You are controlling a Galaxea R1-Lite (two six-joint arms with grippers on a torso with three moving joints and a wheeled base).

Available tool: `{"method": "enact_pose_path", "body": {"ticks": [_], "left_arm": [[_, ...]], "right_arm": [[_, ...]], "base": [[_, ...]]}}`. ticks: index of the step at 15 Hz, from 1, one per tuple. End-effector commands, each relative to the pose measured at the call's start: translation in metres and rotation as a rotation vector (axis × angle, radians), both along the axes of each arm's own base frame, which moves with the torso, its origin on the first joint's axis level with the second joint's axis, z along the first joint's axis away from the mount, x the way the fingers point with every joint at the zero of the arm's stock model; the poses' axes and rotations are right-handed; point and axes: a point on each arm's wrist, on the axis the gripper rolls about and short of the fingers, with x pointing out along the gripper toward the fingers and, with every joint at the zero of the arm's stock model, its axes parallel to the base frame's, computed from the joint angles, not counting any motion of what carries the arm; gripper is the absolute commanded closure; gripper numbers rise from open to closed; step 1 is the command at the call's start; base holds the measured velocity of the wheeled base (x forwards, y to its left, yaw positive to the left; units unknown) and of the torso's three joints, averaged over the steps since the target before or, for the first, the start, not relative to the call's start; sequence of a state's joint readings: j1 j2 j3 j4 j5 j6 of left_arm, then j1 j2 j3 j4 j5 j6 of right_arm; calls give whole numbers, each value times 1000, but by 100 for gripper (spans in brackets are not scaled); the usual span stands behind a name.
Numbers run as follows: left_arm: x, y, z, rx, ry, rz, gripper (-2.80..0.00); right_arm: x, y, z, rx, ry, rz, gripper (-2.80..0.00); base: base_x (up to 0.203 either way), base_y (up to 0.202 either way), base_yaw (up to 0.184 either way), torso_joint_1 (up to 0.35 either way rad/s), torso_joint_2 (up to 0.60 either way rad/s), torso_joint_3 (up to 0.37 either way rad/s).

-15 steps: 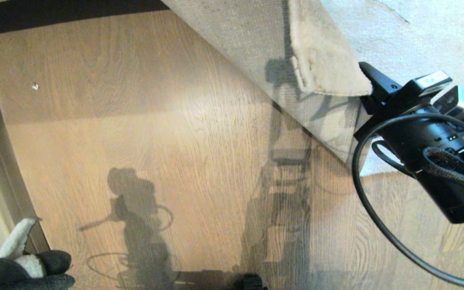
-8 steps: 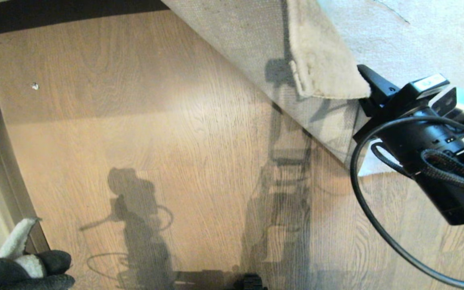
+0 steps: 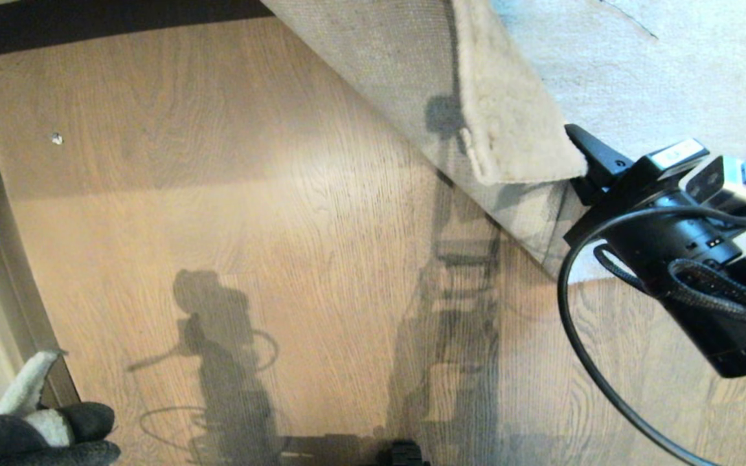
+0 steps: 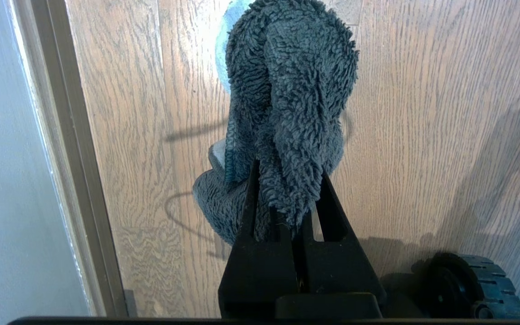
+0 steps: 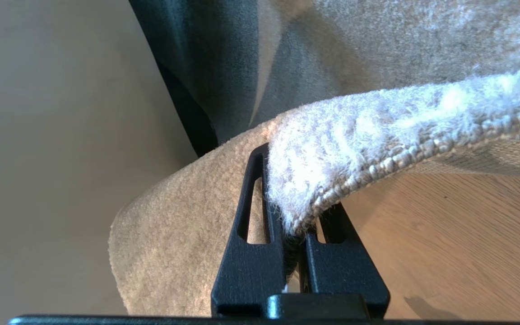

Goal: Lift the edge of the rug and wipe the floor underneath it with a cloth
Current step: Lay down the carpet

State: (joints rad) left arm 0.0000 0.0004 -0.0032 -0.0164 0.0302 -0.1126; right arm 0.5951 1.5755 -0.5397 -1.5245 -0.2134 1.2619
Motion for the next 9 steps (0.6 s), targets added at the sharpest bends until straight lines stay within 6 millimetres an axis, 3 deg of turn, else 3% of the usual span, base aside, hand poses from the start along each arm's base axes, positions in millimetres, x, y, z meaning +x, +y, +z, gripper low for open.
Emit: {"method": "enact_pose_path", "body": {"ticks": [1,9], "left_arm": [[0,0,0,-1,-1,0,0],[0,0,0,-1,-1,0,0]], "right_arm": [[0,-1,-1,18,-13,-1,0],[2,2,-22,-70,40,-16,0]], "base": [[0,0,0,0,0,0],[0,0,0,0,0,0]]}}
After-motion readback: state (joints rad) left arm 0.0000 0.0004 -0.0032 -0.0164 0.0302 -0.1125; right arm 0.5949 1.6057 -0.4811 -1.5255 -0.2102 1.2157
